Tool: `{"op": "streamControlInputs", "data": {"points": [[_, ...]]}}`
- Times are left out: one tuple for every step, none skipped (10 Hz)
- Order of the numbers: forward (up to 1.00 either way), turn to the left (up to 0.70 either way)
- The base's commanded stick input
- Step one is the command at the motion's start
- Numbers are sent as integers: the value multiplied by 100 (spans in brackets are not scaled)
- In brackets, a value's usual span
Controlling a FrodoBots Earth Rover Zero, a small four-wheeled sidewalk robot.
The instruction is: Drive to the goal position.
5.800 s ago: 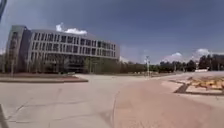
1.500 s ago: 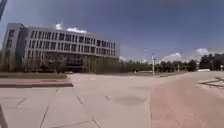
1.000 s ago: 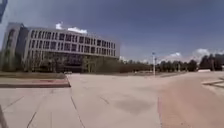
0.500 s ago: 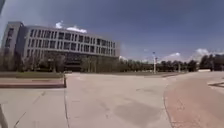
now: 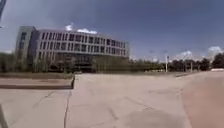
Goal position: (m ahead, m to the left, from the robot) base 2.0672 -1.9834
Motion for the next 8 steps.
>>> {"op": "streamControlInputs", "data": {"points": [[70, 3], [70, 3], [70, 3], [70, 3], [70, 3], [70, 3], [70, 3], [70, 3]]}}
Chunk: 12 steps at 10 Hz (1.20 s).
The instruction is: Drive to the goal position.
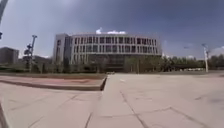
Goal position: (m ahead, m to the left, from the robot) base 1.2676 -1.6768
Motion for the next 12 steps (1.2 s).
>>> {"op": "streamControlInputs", "data": {"points": [[70, 3], [70, 3], [70, 3], [70, 3], [70, 3], [70, 3], [70, 3], [70, 3], [70, 3], [70, 3], [70, 3], [70, 3]]}}
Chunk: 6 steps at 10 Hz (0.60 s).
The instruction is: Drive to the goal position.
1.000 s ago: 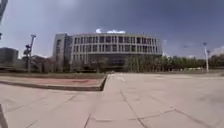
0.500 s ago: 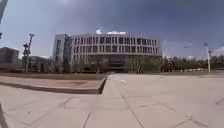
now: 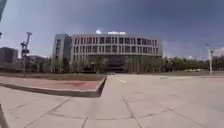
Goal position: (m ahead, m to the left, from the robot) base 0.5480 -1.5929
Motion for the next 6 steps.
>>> {"op": "streamControlInputs", "data": {"points": [[70, 3], [70, 3], [70, 3], [70, 3], [70, 3], [70, 3]]}}
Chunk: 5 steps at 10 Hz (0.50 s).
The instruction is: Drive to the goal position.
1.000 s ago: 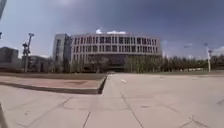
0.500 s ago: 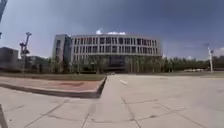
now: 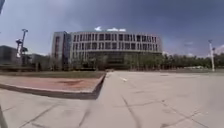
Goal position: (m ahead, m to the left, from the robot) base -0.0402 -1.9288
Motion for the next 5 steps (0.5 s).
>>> {"op": "streamControlInputs", "data": {"points": [[70, 3], [70, 3], [70, 3], [70, 3], [70, 3]]}}
